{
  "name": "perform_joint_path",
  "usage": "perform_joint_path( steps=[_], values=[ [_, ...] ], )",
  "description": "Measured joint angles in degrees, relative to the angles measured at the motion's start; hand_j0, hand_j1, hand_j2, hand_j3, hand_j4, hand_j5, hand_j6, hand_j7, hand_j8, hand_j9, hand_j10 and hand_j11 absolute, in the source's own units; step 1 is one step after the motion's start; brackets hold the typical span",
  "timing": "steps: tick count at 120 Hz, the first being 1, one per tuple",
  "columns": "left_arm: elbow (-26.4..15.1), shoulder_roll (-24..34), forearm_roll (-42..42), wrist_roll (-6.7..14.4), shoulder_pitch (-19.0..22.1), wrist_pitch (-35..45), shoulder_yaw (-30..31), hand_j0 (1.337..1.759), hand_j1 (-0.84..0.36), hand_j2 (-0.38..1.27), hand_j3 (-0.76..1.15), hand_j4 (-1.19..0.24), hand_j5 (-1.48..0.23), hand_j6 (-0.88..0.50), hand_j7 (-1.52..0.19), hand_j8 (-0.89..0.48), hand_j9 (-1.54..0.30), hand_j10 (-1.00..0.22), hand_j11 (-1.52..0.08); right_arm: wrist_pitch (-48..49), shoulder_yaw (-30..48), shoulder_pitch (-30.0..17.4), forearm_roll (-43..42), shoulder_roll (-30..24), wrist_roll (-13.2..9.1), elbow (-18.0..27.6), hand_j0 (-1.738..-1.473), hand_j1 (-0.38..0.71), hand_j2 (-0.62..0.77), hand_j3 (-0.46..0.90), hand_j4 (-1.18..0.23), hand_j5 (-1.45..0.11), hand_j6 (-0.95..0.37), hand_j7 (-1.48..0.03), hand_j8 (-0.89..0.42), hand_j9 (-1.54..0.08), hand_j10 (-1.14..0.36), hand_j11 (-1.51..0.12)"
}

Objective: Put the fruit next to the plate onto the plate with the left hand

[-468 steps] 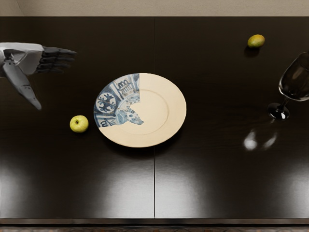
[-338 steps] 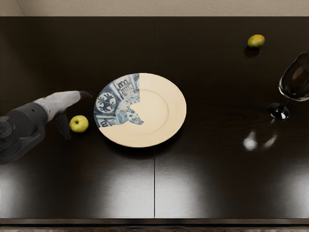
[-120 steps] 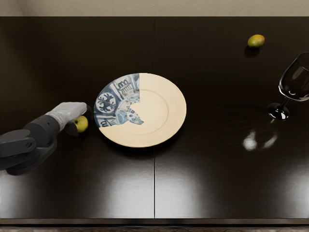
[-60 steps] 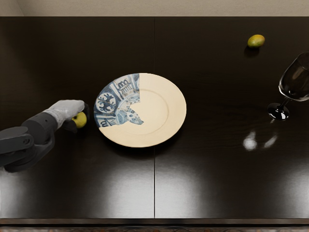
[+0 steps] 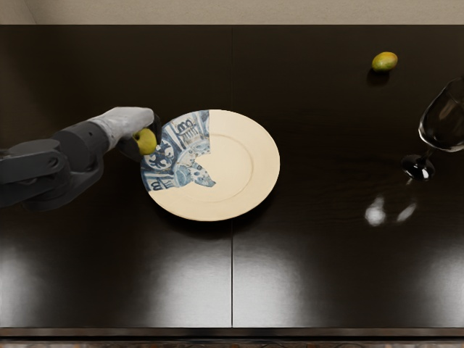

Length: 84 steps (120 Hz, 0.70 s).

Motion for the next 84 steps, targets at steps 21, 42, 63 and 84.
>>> perform_joint_path(
  steps=[21,42,63,84],
  values=[
    [0.24,-4.94,-0.79,-0.03,-0.12,-0.21,-1.20,1.649,-0.33,0.20,0.01,-0.57,-1.05,-0.28,-1.04,-0.34,-0.98,-0.70,-0.98,0.00,0.02,0.00,0.00,0.00,0.00,0.00,-1.658,-0.35,0.00,0.00,0.00,0.00,0.00,0.00,0.00,0.00,0.00,0.00],
    [0.65,-8.20,-0.78,-0.03,0.36,-0.10,-1.74,1.649,-0.33,0.21,0.00,-0.57,-1.04,-0.28,-1.03,-0.35,-0.98,-0.70,-0.98,-0.01,0.00,0.00,0.00,0.00,0.00,0.00,-1.658,-0.35,0.00,0.00,0.00,0.00,0.00,0.00,0.00,0.00,0.00,0.00],
    [1.13,-9.55,-0.85,-0.04,1.81,-0.23,-1.32,1.649,-0.34,0.21,0.00,-0.57,-1.03,-0.28,-1.02,-0.35,-0.97,-0.70,-0.97,-0.01,0.01,0.00,0.00,0.00,0.00,0.00,-1.658,-0.35,0.00,0.00,0.00,0.00,0.00,0.00,0.00,0.00,0.00,0.00],
    [1.23,-9.56,-0.70,-0.04,1.81,-0.10,-1.32,1.652,-0.20,0.16,0.00,-0.48,-0.79,-0.27,-0.78,-0.31,-0.75,-0.55,-0.75,-0.02,0.00,0.00,0.00,0.00,0.00,0.00,-1.658,-0.35,0.00,0.00,0.00,0.00,0.00,0.00,0.00,0.00,0.00,0.00]
  ],
)
